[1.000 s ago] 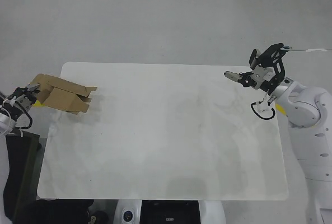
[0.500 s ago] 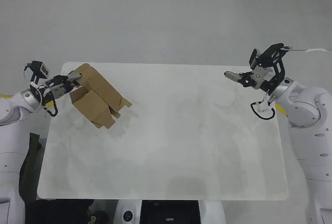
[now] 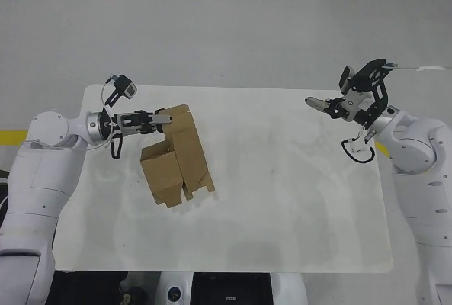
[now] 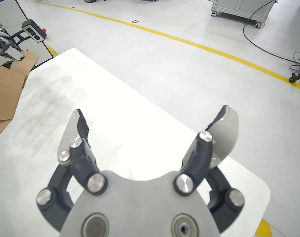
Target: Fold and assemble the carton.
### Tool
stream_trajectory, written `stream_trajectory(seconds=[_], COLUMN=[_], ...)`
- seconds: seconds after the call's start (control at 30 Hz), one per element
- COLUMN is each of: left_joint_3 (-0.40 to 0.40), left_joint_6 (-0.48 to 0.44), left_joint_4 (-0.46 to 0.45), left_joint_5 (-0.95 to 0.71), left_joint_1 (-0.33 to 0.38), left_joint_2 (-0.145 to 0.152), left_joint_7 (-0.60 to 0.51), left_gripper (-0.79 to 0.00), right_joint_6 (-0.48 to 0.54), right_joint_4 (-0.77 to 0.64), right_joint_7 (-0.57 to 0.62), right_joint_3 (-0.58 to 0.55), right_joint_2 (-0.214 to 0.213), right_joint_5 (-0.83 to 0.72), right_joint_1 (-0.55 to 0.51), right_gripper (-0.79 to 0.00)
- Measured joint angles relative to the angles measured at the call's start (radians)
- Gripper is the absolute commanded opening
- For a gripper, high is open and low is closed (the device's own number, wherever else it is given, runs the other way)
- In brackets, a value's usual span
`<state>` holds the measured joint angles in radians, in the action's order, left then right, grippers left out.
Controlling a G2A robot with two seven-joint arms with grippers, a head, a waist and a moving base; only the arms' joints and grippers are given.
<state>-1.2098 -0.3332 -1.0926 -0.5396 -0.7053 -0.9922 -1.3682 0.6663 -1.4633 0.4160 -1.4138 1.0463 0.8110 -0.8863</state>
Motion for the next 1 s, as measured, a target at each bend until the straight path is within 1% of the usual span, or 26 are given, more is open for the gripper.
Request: stream_trajectory(seconds=[0.2,0.3,1.0], left_joint_3=[0.079,0.098,0.097], left_joint_6=[-0.006,-0.013,-0.013], left_joint_4=[-0.044,-0.050,-0.050], left_joint_5=[-0.036,-0.038,-0.037], left_joint_1=[0.026,0.029,0.028], left_joint_2=[-0.026,-0.033,-0.032], left_joint_7=[0.001,0.010,0.011], left_gripper=[-0.785,-0.785,-0.785], right_joint_6=[0.000,0.000,0.000], right_joint_4=[0.000,0.000,0.000], right_joint_7=[0.000,0.000,0.000], right_joint_3=[0.000,0.000,0.000], right_joint_2=[0.000,0.000,0.000], right_joint_5=[0.000,0.000,0.000], right_joint_1=[0.000,0.000,0.000], right_gripper=[0.000,0.000,0.000])
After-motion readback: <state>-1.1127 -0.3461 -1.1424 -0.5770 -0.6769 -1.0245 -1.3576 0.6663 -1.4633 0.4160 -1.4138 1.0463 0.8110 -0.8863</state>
